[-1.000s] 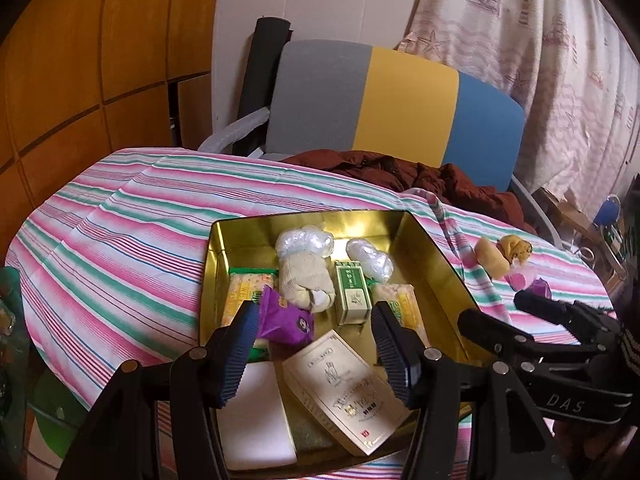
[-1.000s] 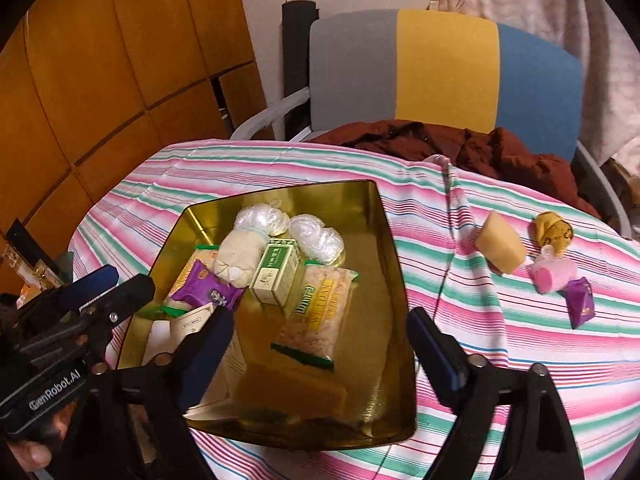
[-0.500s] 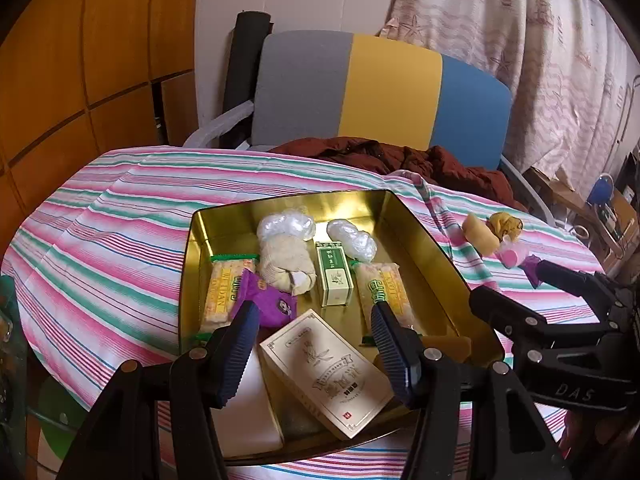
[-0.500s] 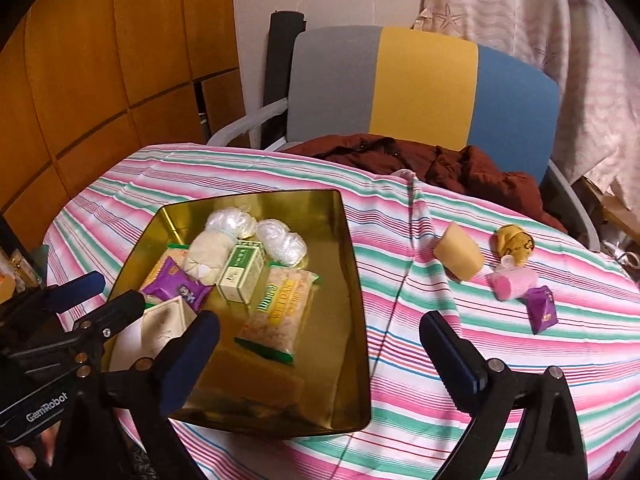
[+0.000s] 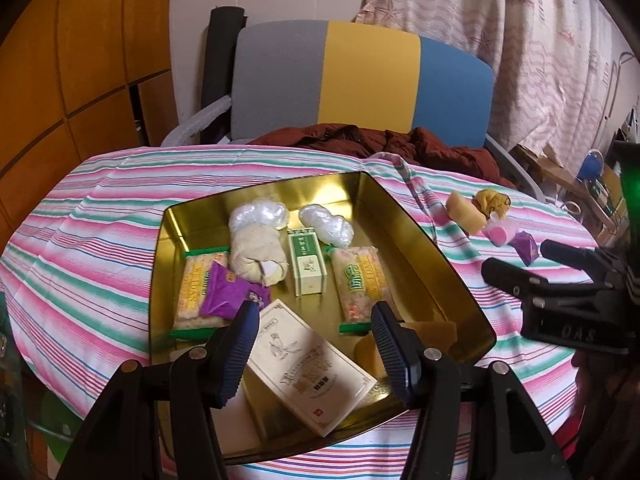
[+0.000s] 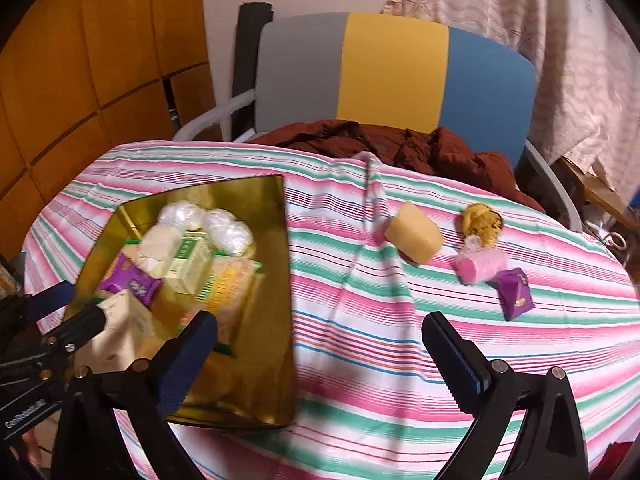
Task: Organize objects
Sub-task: 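Reach the left tool to the yellow sponge and open it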
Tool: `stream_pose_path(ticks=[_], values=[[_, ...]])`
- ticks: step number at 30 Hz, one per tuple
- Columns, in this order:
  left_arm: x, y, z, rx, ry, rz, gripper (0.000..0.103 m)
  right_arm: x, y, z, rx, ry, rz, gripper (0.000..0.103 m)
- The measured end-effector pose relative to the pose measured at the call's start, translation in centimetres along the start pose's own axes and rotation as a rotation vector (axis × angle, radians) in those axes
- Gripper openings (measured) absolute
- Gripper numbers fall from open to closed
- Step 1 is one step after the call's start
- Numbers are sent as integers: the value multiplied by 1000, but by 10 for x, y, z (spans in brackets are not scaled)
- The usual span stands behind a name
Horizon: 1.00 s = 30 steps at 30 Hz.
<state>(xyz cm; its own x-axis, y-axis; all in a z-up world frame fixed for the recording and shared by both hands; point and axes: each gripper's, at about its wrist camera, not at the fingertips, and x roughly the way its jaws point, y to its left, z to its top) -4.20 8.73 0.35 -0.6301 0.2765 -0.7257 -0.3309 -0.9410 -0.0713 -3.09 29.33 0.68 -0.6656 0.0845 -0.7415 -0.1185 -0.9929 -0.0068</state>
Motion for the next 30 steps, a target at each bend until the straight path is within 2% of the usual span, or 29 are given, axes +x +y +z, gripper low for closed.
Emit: stream_pose_path(ticks=[7, 18, 22, 24, 30], values=[[5, -8, 0, 26, 13, -37, 59, 17, -57, 5, 69, 64, -36, 103], [14, -28, 15, 68, 19, -75, 59, 57, -190, 13, 254, 131, -215, 103], [21, -44, 30, 99, 19, -62, 60, 66, -225, -1, 377, 140, -185, 103], [27, -55, 38, 118, 16, -67, 65, 69, -237, -7, 443, 171, -159, 103], [50, -100, 63, 182, 16, -127, 77, 56, -250, -6, 497, 125, -136, 103]])
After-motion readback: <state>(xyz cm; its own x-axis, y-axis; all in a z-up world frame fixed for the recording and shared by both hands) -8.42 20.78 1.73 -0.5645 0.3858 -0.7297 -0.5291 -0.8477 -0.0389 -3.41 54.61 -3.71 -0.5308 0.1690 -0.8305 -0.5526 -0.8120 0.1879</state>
